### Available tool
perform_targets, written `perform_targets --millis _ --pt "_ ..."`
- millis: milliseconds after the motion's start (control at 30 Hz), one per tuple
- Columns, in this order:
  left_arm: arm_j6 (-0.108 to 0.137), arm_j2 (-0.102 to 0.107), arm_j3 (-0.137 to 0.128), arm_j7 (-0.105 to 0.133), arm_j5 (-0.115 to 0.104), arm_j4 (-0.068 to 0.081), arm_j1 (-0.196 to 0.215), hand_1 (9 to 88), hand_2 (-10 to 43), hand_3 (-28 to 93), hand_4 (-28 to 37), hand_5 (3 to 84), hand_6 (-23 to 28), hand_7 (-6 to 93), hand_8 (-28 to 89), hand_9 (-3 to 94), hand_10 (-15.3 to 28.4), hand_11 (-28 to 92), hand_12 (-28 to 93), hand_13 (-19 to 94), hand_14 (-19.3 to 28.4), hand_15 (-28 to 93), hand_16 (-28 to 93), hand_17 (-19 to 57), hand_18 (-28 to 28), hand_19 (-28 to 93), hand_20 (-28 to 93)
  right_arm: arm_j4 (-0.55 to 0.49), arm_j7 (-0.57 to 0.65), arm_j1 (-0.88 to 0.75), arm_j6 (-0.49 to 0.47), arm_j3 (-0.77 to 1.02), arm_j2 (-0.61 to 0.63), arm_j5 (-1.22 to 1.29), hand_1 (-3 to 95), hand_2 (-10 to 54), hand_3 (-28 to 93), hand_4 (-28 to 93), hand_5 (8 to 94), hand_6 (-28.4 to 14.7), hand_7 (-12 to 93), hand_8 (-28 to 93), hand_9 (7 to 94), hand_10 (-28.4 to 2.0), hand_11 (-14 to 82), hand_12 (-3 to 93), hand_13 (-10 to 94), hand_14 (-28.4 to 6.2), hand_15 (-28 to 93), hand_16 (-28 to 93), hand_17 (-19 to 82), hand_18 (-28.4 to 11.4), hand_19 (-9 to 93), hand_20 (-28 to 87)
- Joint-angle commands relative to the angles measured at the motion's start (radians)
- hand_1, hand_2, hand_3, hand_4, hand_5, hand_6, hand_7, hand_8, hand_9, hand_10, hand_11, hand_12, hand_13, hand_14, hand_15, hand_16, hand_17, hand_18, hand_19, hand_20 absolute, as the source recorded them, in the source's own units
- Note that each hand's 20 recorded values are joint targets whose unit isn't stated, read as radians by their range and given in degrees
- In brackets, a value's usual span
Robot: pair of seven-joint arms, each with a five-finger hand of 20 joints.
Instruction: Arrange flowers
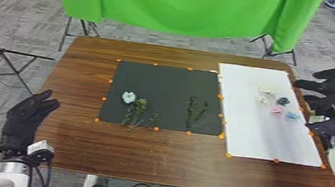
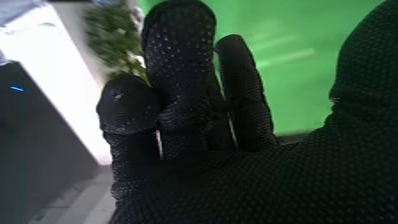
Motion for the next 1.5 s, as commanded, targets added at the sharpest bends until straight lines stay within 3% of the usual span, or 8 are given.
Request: perform_targets --millis 33,433,1200,1500 --pt "-0.016 0.000 0.013 -0.004 0.000 0.013 -0.008 22.9 -9.5 74 -26.6 51.1 0.1 18.7 -9 52.0 12.4 22 14 41 15.4 20 0 8.4 10.8 9 19 0.006 0.013 -0.012 -0.015 -0.044 -0.007 -0.003 25.8 -9.5 66 -12 52.4 -2.3 12 -7 59.9 -14.6 8.1 14.5 84 -7.6 54 26 56 -15.8 93 41" --pt "-0.015 -0.004 0.018 0.000 -0.001 0.016 -0.010 23.1 -9.5 74 -26.7 51.0 -0.2 18.9 -9 52.0 12.5 22 14 41 15.5 21 0 8.3 10.8 9 19 -0.081 -0.041 -0.057 0.021 -0.065 -0.023 -0.089 26.4 -9.5 67 -12 52.7 -2.1 12 -7 60.8 -14.4 8.3 14.8 85 -7.4 54 26 56 -15.8 93 41" --pt "-0.017 -0.010 0.015 -0.006 -0.001 0.012 -0.005 23.2 -9.5 74 -26.6 51.0 -0.5 19.0 -9 52.0 12.5 22 14 41 15.4 21 0 8.4 10.7 9 19 0.122 0.001 0.195 -0.079 -0.317 0.012 -0.060 27.8 -9.5 68 -13 53.9 -0.8 14 -8 63.4 -14.1 8.8 15.7 85 -6.9 54 26 56 -15.5 93 40" --pt "-0.019 -0.012 0.007 -0.012 0.000 0.007 0.004 23.3 -9.5 74 -26.5 50.9 -0.6 19.0 -9 52.0 12.5 22 14 41 15.5 21 0 8.3 10.8 9 19 0.172 0.009 0.212 -0.108 -0.345 0.026 -0.076 27.7 -9.5 68 -13 54.0 -0.5 14 -8 63.7 -14.0 8.8 15.9 85 -6.9 54 27 56 -15.8 93 40"
